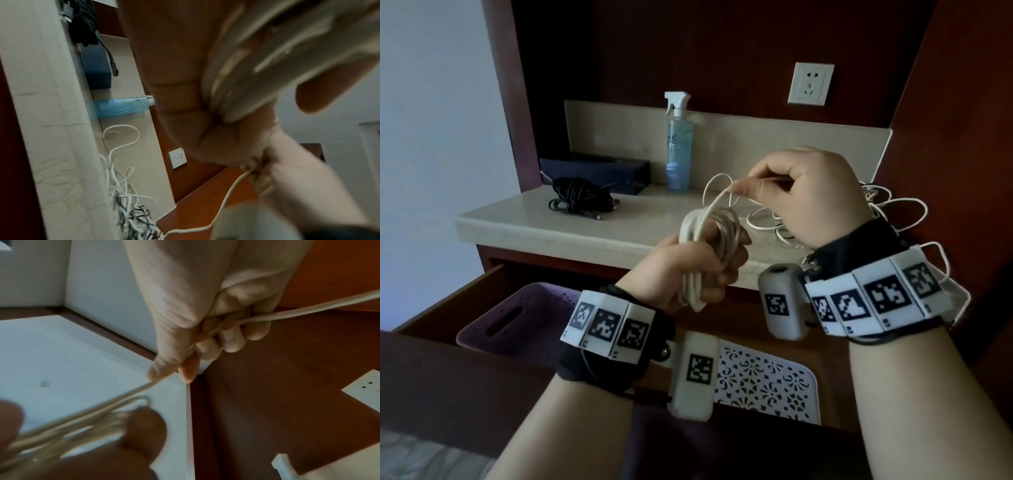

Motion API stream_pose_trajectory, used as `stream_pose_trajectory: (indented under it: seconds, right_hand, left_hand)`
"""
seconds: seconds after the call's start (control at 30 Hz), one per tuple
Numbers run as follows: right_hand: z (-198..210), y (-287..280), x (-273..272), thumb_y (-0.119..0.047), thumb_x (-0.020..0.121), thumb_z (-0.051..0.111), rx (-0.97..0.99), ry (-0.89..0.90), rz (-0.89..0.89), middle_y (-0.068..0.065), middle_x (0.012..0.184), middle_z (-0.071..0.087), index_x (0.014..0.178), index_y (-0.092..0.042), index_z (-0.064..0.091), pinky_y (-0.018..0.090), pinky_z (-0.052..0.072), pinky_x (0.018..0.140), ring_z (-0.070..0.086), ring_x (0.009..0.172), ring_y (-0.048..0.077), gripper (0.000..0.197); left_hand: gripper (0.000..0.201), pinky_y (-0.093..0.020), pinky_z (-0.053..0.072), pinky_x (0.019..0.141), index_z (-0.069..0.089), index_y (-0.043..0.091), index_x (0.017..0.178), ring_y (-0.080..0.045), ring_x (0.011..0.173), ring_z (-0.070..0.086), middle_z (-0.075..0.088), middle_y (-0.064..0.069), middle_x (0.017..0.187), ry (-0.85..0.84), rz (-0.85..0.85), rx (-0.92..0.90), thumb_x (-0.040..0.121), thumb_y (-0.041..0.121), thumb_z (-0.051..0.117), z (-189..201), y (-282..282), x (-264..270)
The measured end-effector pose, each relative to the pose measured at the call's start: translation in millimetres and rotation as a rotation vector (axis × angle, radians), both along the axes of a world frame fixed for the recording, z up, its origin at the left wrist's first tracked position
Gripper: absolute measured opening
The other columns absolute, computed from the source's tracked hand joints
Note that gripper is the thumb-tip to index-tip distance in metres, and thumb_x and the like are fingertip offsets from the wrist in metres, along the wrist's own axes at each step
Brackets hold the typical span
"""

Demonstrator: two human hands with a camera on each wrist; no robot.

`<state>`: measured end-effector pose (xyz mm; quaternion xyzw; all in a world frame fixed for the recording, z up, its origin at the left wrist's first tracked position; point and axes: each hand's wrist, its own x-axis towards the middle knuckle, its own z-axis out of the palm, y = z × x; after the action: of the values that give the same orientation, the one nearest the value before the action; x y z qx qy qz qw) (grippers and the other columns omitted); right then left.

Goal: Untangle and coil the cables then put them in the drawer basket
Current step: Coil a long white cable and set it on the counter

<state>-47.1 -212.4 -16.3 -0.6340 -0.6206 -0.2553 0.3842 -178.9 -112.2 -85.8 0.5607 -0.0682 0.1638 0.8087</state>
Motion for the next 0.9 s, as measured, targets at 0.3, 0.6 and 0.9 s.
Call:
stream_pose_trajectory:
  seconds: [0.3,0.6,0.9]
  right_hand:
    - [-20.0,-15.5,55.0,-0.045,0.096,0.036,-0.150,0.014,-0.036,-0.002,0.088,0.062,0.084,-0.020,0.061,0.025,0.041,0.078,0.057,0.084,0.018,0.037]
    - [-15.5,-9.1,30.0,-0.034,0.096,0.047,0.153,0.151,-0.228,-0.007,0.052,0.042,0.071,-0.015,0.060,0.029,0.025,0.048,0.038,0.048,0.007,0.034]
    - [-45.1,-19.1,14.7,-0.044,0.091,0.050,-0.261,0.237,-0.346,-0.004,0.045,0.041,0.068,-0.020,0.064,0.028,0.030,0.050,0.041,0.048,0.012,0.036]
  left_hand:
    - [0.045,-0.018,0.025,0.040,0.057,0.005,0.087,-0.012,0.055,0.039,0.048,-0.006,0.073,-0.240,0.055,-0.202,0.046,0.014,0.071,1.8,17.2,-18.3]
    - [0.048,-0.017,0.031,0.042,0.056,0.006,0.098,-0.011,0.057,0.044,0.050,-0.006,0.077,-0.169,-0.015,-0.211,0.063,0.032,0.076,0.3,12.4,-1.3]
    - [0.036,-0.015,0.033,0.041,0.051,0.006,0.100,-0.011,0.053,0.042,0.050,-0.006,0.072,-0.201,0.222,-0.319,0.077,0.033,0.044,12.2,11.0,8.4]
